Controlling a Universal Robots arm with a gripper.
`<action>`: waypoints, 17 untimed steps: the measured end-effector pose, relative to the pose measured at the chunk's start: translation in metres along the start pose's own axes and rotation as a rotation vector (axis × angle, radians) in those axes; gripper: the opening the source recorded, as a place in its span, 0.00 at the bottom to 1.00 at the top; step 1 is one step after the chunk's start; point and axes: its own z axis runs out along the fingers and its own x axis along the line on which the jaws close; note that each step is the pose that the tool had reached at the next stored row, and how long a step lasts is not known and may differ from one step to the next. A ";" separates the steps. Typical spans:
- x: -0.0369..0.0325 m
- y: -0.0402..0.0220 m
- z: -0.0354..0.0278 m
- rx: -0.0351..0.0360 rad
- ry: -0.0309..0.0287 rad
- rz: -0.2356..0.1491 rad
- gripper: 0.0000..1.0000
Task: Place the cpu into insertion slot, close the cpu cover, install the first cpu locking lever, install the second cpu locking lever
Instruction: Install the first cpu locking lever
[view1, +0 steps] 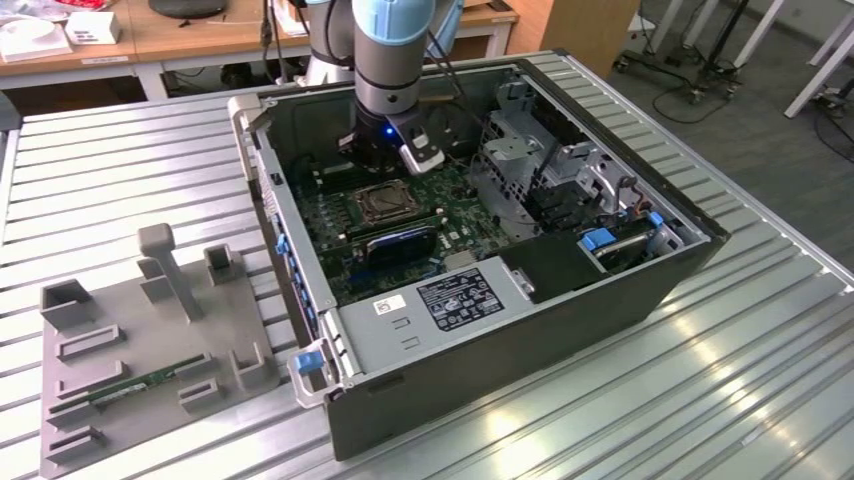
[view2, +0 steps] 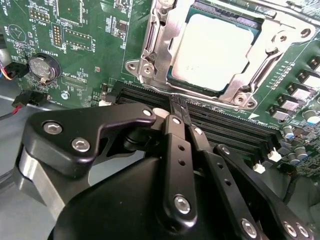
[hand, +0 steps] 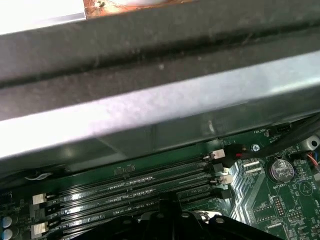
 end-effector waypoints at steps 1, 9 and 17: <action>0.0000 -0.0001 0.0002 0.0002 0.0000 0.000 0.11; 0.0000 -0.0004 0.0012 0.0001 0.0000 0.000 0.11; -0.0001 -0.0004 0.0015 0.0001 0.0000 0.000 0.11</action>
